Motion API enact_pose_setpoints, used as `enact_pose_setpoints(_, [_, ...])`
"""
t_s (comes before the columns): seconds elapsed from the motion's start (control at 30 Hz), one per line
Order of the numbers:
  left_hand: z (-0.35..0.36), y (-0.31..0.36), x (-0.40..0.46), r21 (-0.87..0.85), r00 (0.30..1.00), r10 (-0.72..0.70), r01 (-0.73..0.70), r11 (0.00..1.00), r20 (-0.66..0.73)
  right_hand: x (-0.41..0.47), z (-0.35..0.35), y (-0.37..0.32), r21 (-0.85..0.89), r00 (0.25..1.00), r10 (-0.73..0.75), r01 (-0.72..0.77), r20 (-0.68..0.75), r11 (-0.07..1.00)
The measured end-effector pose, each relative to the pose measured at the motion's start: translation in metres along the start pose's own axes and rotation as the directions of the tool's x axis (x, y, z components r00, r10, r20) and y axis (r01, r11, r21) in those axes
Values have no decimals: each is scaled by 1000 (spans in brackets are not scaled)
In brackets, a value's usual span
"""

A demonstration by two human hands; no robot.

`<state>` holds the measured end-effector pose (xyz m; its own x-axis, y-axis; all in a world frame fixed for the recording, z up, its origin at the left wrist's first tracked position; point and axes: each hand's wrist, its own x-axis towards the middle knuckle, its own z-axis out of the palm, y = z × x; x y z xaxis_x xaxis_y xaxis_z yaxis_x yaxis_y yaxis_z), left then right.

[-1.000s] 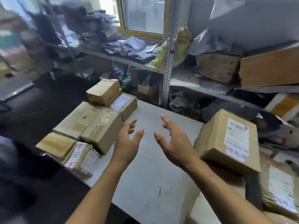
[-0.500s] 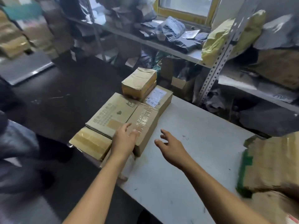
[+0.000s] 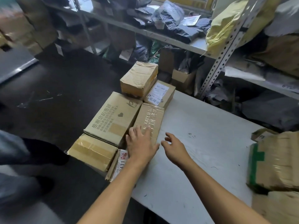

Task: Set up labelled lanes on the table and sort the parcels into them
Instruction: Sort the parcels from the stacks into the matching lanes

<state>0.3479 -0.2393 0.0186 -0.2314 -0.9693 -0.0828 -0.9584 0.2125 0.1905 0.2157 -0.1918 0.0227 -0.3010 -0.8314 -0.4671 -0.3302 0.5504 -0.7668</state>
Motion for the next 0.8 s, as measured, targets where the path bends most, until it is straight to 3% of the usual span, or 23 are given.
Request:
enact_pose_setpoints(0.3, [-8, 18, 5, -99, 977, -131, 149, 984, 168, -2, -9, 12, 22, 999, 29, -29, -38, 999])
enact_pose_setpoints(0.37, [-22, 19, 10, -198, 978, -132, 163, 966, 164, -4, -16, 19, 39, 998, 46, -44, -51, 998])
enact_pose_setpoints(0.43, [-38, 19, 13, -402, 971, -159, 220, 889, 181, -5, -25, 26, 72, 995, 79, -75, -63, 995])
enact_pose_setpoints(0.5, [-49, 26, 10, -608, 962, -154, 262, 749, 225, -8, -34, 31, 123, 991, 106, -96, -84, 988])
enact_pose_setpoints(0.57, [-54, 40, 0, -694, 964, -104, 250, 675, 245, -13, -46, 34, 212, 984, 143, -117, -111, 970])
enact_pose_setpoints(0.67, [-51, 71, -16, -669, 977, -35, 169, 724, 208, -22, -65, 40, 330, 974, 194, -146, -116, 933])
enact_pose_setpoints(0.8, [-40, 111, -44, -424, 991, 96, -48, 904, 94, -37, -87, 41, 579, 969, 239, -232, 65, 782])
